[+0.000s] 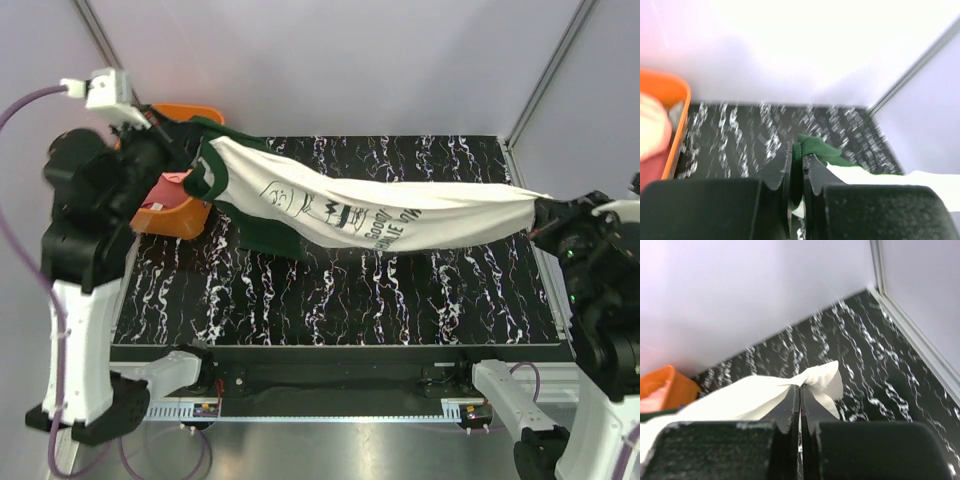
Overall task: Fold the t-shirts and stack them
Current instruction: Flatten the tshirt out
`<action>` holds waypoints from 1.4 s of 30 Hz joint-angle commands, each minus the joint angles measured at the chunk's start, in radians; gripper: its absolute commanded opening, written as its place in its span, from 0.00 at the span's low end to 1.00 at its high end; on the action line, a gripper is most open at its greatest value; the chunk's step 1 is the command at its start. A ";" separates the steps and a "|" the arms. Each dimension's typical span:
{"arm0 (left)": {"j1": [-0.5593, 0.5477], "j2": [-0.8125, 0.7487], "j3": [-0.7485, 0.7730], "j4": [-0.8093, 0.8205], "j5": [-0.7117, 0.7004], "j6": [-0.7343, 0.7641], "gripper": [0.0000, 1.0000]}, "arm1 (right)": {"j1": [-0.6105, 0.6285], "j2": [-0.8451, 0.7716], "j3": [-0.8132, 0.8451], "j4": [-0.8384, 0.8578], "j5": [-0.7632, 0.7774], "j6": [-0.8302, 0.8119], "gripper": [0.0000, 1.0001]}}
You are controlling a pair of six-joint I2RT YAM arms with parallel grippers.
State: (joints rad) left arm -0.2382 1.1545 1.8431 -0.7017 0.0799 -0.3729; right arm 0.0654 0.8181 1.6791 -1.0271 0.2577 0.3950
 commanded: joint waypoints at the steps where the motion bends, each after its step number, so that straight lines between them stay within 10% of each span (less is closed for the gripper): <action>1: -0.021 -0.073 0.005 0.057 -0.017 0.022 0.00 | -0.006 -0.014 0.073 0.010 -0.029 -0.039 0.00; 13: -0.023 0.164 0.093 0.094 -0.075 0.032 0.00 | -0.004 0.237 0.120 0.056 0.158 -0.051 0.00; 22: -0.007 0.703 0.213 0.128 -0.163 0.081 0.00 | -0.010 0.662 0.005 0.372 0.252 -0.165 0.00; 32: 0.066 1.252 0.504 0.211 -0.137 -0.035 0.01 | -0.045 1.274 0.416 0.414 0.301 -0.255 0.00; 37: 0.066 1.225 0.458 0.275 -0.095 -0.055 0.32 | -0.055 1.382 0.493 0.407 0.272 -0.283 0.00; 42: 0.063 1.082 0.296 0.262 -0.135 -0.014 0.76 | -0.058 1.376 0.510 0.303 0.221 -0.237 0.40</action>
State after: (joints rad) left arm -0.1669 2.3978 2.2021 -0.5030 -0.0437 -0.4068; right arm 0.0158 2.2234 2.1269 -0.6804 0.4835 0.1429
